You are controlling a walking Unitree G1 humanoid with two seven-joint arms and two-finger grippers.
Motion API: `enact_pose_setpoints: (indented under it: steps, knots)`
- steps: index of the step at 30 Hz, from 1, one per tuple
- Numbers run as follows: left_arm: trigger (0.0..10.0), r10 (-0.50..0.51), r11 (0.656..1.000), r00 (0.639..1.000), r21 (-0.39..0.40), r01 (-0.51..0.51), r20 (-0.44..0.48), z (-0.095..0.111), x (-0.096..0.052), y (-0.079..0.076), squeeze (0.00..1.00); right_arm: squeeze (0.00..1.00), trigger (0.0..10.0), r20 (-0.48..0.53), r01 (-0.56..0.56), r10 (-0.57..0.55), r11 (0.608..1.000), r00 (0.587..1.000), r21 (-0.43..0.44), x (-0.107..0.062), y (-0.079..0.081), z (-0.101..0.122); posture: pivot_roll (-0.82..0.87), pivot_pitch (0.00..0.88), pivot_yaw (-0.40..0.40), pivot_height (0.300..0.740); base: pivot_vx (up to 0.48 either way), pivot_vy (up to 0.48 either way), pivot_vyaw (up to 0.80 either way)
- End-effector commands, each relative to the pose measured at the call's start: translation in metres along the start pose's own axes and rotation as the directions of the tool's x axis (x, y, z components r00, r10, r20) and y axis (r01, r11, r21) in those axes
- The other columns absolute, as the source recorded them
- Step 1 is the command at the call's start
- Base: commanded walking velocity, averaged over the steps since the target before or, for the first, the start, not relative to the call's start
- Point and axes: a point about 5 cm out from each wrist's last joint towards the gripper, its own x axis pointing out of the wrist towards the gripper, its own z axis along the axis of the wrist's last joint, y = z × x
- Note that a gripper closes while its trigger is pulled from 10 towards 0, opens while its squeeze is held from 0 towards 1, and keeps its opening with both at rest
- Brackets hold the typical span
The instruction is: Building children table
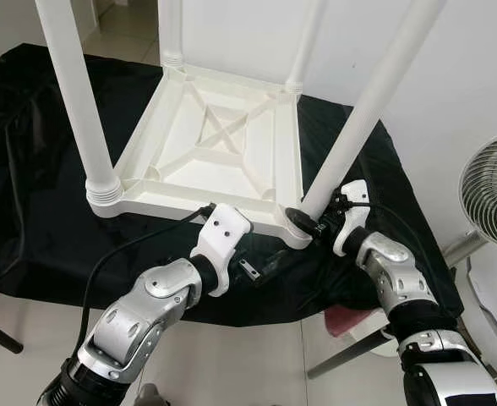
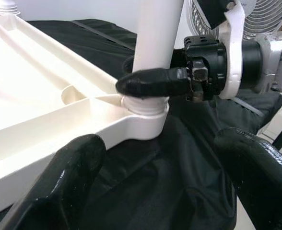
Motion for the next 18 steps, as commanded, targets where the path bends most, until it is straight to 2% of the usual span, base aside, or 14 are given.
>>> enact_pose_setpoints:
  steps: [1, 4, 8, 10, 11, 13, 14, 15, 17, 18]
  knots:
    - [10.0, -0.059, 0.998, 0.998, -0.01, 0.059, -0.001, 0.0, 0.0, -0.006, 0.0, 0.0, 0.0, -0.022, 0.147, -0.147, 0.989, 0.989, 0.011, -0.013, -0.016, -0.008, 0.11, 0.104, -0.125, 0.74, 0.0, 0.0, 0.0]
    - [10.0, -0.051, 0.999, 0.999, -0.013, 0.051, -0.003, -0.002, 0.001, -0.007, 0.0, 0.0, 0.0, 0.012, 0.229, -0.23, 0.972, 0.973, 0.052, -0.015, -0.013, -0.007, 0.1, 0.115, -0.123, 0.74, 0.0, 0.0, 0.0]
    - [10.0, -0.054, 0.998, 0.998, -0.018, 0.054, -0.008, -0.004, 0.001, -0.009, 0.0, 0.0, 0.0, 0.024, 0.27, -0.272, 0.96, 0.962, 0.073, -0.014, -0.008, -0.007, 0.09, 0.122, -0.123, 0.74, 0.0, 0.0, 0.0]
    - [10.0, -0.053, 0.998, 0.999, -0.022, 0.053, -0.012, -0.006, 0.0, -0.01, 0.0, 0.0, 0.0, 0.03, 0.345, -0.349, 0.934, 0.937, 0.089, -0.013, 0.0, -0.006, 0.09, 0.128, -0.126, 0.74, 0.0, 0.0, 0.0]
    - [10.0, -0.053, 0.998, 0.999, -0.022, 0.053, -0.012, -0.006, 0.0, -0.01, 0.0, 0.0, 0.0, 0.03, 0.345, -0.349, 0.934, 0.937, 0.089, -0.013, 0.0, -0.006, 0.09, 0.128, -0.126, 0.74, 0.0, 0.0, 0.0]
    - [10.0, -0.033, 0.999, 0.999, -0.029, 0.032, -0.013, -0.008, 0.0, -0.008, 0.0, 0.0, 0.0, 0.02, 0.446, -0.449, 0.89, 0.893, 0.093, -0.01, 0.008, -0.006, 0.09, 0.133, -0.134, 0.74, 0.0, 0.0, 0.0]
    - [10.0, -0.033, 0.999, 0.999, -0.029, 0.032, -0.013, -0.008, 0.0, -0.008, 0.0, 0.0, 0.0, 0.02, 0.446, -0.449, 0.89, 0.893, 0.093, -0.01, 0.008, -0.006, 0.09, 0.133, -0.134, 0.74, 0.0, 0.0, 0.0]
    - [10.0, -0.016, 0.999, 1.0, -0.03, 0.016, -0.011, -0.008, 0.0, -0.006, 0.0, 0.0, 0.0, 0.019, 0.48, -0.483, 0.872, 0.875, 0.097, -0.008, 0.012, -0.005, 0.09, 0.133, -0.134, 0.74, 0.0, 0.0, 0.0]
    - [10.0, -0.016, 0.999, 1.0, -0.03, 0.016, -0.011, -0.008, 0.0, -0.006, 0.0, 0.0, 0.0, 0.019, 0.48, -0.483, 0.872, 0.875, 0.097, -0.008, 0.012, -0.005, 0.09, 0.133, -0.134, 0.74, 0.0, 0.0, 0.0]
    - [10.0, 0.008, 0.999, 1.0, -0.038, -0.008, -0.008, -0.009, 0.0, -0.003, 0.0, 0.0, 0.0, 0.015, 0.518, -0.522, 0.849, 0.853, 0.108, -0.006, 0.016, -0.004, 0.09, 0.133, -0.134, 0.74, 0.0, 0.0, 0.0]
